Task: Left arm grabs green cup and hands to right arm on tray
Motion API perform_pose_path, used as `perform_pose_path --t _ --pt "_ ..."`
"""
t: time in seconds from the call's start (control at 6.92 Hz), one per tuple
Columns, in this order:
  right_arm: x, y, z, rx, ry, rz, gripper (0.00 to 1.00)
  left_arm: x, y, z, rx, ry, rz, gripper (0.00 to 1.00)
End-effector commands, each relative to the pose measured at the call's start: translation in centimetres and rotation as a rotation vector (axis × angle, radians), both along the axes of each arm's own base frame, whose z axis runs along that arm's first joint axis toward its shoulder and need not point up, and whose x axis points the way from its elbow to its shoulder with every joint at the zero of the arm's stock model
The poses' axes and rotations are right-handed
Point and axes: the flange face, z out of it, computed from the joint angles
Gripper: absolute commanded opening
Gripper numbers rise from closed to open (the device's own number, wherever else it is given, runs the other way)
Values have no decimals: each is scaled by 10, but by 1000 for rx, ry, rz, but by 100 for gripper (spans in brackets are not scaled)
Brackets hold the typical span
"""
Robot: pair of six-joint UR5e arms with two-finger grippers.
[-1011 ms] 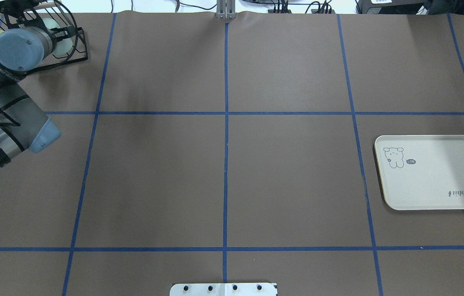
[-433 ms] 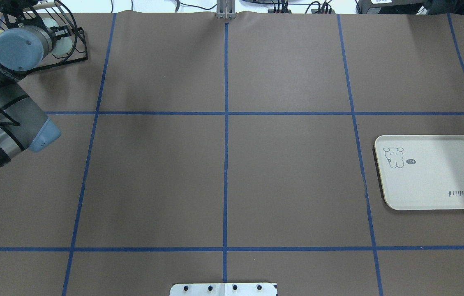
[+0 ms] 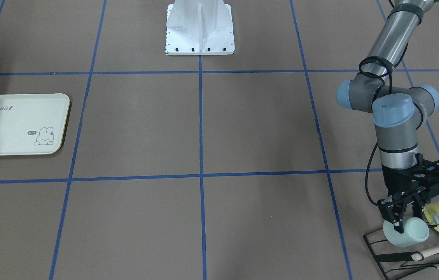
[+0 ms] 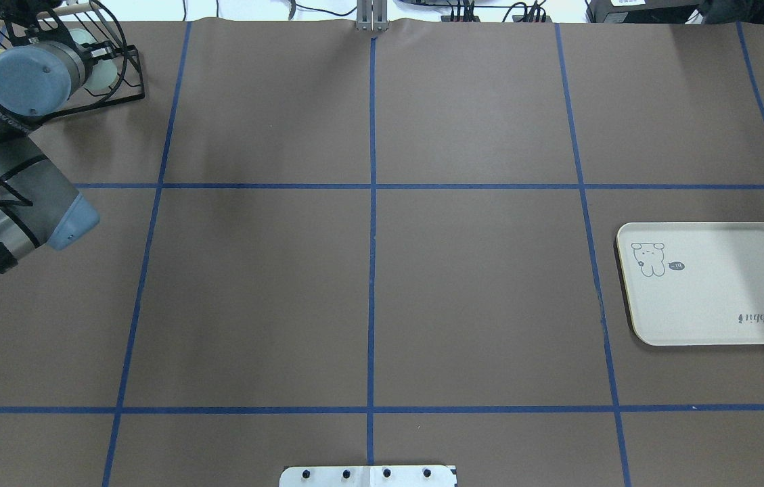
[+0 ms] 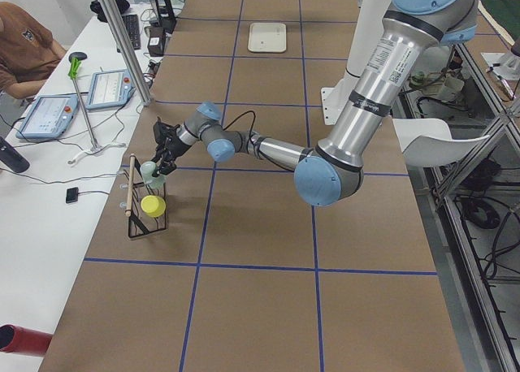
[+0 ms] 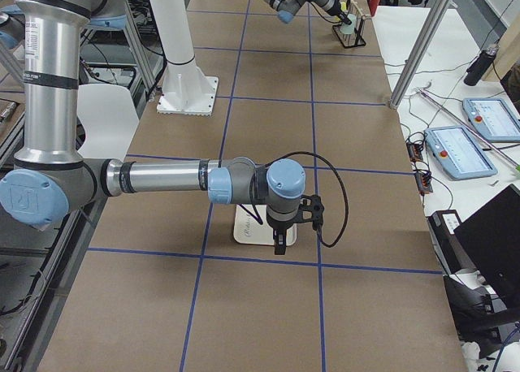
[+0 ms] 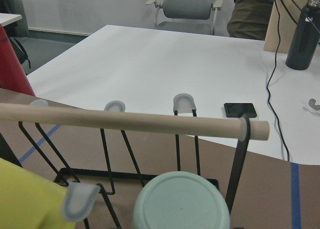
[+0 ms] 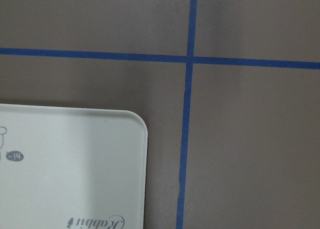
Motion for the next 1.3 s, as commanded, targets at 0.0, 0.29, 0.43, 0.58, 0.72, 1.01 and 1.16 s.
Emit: perform_pose_path --t 0.0,0.29,0.43,0.58,0.72,1.01,1.16 --pt "1 0 -1 2 -1 2 100 -26 -5 -26 48 -3 6 1" --pt "1 0 -6 11 -1 3 100 -48 7 -46 88 18 -11 0" --pt "2 0 -8 16 -1 5 100 -76 22 -50 109 30 -32 0" --pt "4 0 -10 22 8 8 100 -102 36 -60 132 43 -56 0" --pt "6 -2 -28 60 12 12 100 -116 46 -76 162 63 -69 0" --pt "6 -18 -55 118 20 15 100 -111 48 -95 161 166 -121 0" --pt "5 -19 -57 138 14 12 100 -105 51 -110 153 260 -138 0"
